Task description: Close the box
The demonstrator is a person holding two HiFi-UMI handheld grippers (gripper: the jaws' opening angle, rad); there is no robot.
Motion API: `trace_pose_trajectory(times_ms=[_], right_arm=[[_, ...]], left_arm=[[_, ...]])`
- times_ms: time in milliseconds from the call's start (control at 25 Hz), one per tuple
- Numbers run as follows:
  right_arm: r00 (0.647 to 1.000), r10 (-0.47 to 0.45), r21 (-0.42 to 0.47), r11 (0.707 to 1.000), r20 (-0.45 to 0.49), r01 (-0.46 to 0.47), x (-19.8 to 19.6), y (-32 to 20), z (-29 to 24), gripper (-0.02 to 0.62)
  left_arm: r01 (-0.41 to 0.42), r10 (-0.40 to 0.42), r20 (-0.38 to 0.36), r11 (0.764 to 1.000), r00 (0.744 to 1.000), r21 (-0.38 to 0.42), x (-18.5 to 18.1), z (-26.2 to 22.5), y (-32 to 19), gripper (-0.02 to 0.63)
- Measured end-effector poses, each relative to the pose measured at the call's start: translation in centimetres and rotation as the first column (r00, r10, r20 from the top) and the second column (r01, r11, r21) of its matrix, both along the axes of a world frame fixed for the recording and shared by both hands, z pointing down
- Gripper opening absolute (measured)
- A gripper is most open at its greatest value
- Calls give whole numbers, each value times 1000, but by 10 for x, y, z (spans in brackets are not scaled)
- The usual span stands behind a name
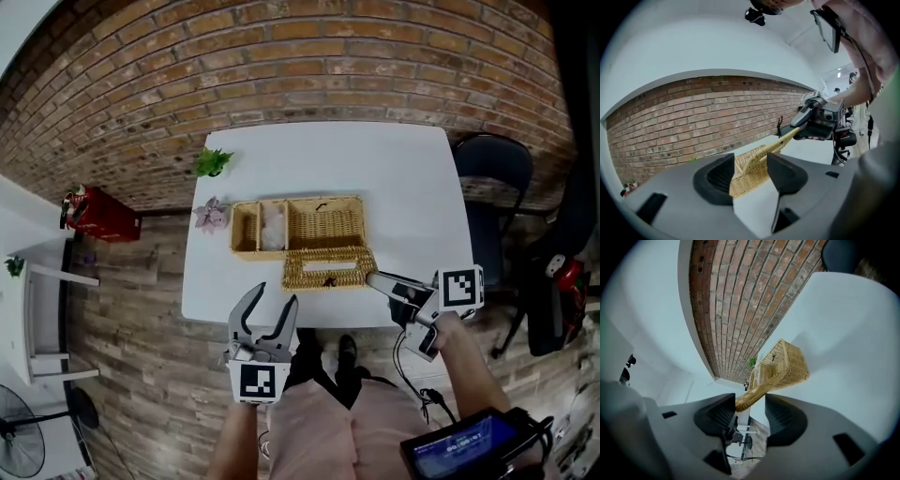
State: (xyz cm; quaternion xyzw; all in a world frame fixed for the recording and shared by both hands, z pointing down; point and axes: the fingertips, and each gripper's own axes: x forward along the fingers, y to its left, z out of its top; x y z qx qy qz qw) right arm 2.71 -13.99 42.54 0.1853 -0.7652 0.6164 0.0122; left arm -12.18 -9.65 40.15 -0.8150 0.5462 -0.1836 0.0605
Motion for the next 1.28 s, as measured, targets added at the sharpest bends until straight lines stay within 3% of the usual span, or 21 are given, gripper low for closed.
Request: trace_pose_trajectory(times_ms=[80,240,320,400,480,520,640,760,920,1000,1200,1280], right_arm=[[1000,3,5,1000,8,-3,-1,-2,-2,207],[999,28,27,999,42,-29,1,-3,-6,215],[998,32,86,996,50,-36,5,-3,-10,224],[999,23,208,978,23,-27,12,-4,-16,215],[999,18,384,923,-33,-4,19,-5,-26,183],[997,16,478,878,-72,20,20,-5,-32,181],[976,9,698,700,-218,150,18,1,-48,200],[937,22,787,549,-349,281,11,3,-53,211],[920,87,851,419,-383,315,-1,-4,-63,196],[925,124,879,378,-358,290,-4,-7,-71,147],[927,199,901,370,-317,229,-4,-20,-80,16],[930,192,904,360,-313,230,-7,-20,-82,9]], left_arm=[[-33,33,36,999,999,1,6,-1,-5,222],[-74,74,37,997,997,9,13,-7,-15,221],[-91,90,38,996,995,19,13,-10,-19,219],[-107,106,40,994,994,27,12,-15,-22,219],[-118,116,43,993,992,30,12,-19,-25,219],[-122,120,43,992,992,32,11,-20,-27,219],[-129,128,29,991,991,41,11,-24,-31,219],[-138,138,21,989,990,48,13,-27,-35,219],[-140,140,8,989,990,42,13,-29,-39,219],[-147,147,0,988,989,43,13,-30,-42,219],[-76,76,-185,997,980,9,8,-32,-51,219],[-72,70,-213,997,975,1,6,-33,-55,219]])
